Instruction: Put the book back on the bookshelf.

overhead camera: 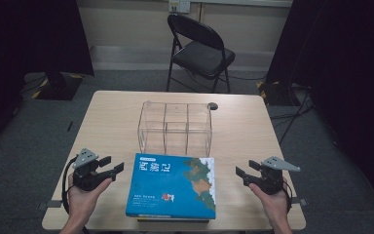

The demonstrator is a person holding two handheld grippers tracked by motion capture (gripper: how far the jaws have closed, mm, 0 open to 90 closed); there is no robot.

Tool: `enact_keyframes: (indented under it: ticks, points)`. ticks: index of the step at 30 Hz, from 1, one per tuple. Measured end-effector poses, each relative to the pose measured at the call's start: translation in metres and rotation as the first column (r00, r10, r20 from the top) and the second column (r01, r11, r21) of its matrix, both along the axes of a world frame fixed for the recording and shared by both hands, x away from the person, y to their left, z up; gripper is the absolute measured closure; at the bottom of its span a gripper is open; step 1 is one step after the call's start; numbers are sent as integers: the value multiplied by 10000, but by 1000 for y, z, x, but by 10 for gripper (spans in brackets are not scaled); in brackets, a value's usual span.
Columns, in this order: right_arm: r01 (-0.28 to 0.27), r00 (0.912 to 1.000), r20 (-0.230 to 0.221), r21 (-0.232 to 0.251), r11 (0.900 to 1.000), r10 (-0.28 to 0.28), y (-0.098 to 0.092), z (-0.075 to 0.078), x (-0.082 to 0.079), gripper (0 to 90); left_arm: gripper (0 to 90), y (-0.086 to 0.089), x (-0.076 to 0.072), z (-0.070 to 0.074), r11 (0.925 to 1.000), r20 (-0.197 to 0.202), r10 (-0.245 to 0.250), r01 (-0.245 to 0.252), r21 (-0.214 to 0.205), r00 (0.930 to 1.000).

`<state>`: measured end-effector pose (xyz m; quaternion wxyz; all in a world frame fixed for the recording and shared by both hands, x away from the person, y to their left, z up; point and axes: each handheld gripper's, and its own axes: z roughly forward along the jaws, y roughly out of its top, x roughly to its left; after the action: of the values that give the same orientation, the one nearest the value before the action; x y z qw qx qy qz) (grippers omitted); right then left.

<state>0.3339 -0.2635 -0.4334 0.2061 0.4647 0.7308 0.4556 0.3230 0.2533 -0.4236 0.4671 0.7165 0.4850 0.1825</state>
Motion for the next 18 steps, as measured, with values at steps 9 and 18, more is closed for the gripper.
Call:
enact_keyframes:
  ticks: [9,18]
  points:
    - [-1157,9922,514,356,9926,1138,27,27,2,450,449,-10,-5,11,9982,316,-508,517,-292,9982]
    - [-2554,9633,870,52,9668,2540,70,46,17,544,480,-37,-2,23,9916,435,-1125,1150,-596,9927]
